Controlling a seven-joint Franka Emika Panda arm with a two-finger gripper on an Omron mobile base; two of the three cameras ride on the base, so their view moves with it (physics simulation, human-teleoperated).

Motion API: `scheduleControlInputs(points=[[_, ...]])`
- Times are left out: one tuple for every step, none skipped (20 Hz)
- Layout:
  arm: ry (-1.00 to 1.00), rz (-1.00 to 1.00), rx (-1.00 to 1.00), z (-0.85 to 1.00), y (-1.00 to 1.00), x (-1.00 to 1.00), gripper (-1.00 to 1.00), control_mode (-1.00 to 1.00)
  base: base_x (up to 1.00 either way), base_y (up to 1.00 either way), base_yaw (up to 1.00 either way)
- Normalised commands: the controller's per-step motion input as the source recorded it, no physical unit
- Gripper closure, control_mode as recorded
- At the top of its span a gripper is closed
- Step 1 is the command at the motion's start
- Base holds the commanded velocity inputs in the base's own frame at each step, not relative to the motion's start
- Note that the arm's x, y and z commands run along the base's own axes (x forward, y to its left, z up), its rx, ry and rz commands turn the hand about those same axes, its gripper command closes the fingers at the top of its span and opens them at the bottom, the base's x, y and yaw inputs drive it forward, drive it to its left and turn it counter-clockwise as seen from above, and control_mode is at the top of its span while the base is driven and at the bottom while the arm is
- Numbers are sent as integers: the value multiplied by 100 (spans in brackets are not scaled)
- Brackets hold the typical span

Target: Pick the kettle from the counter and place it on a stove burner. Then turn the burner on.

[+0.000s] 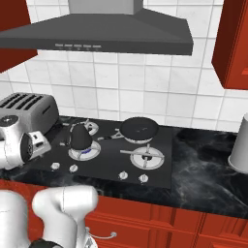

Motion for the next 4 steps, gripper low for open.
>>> scheduleControlInputs(points=[[-4, 0, 0, 19, 4, -55, -100, -100, 0, 0, 0], [-4, 0, 0, 19, 4, -54, -100, -100, 0, 0, 0], [-4, 0, 0, 21, 6, -54, -100, -100, 0, 0, 0], [-3, 0, 0, 21, 6, -53, -100, -100, 0, 0, 0]])
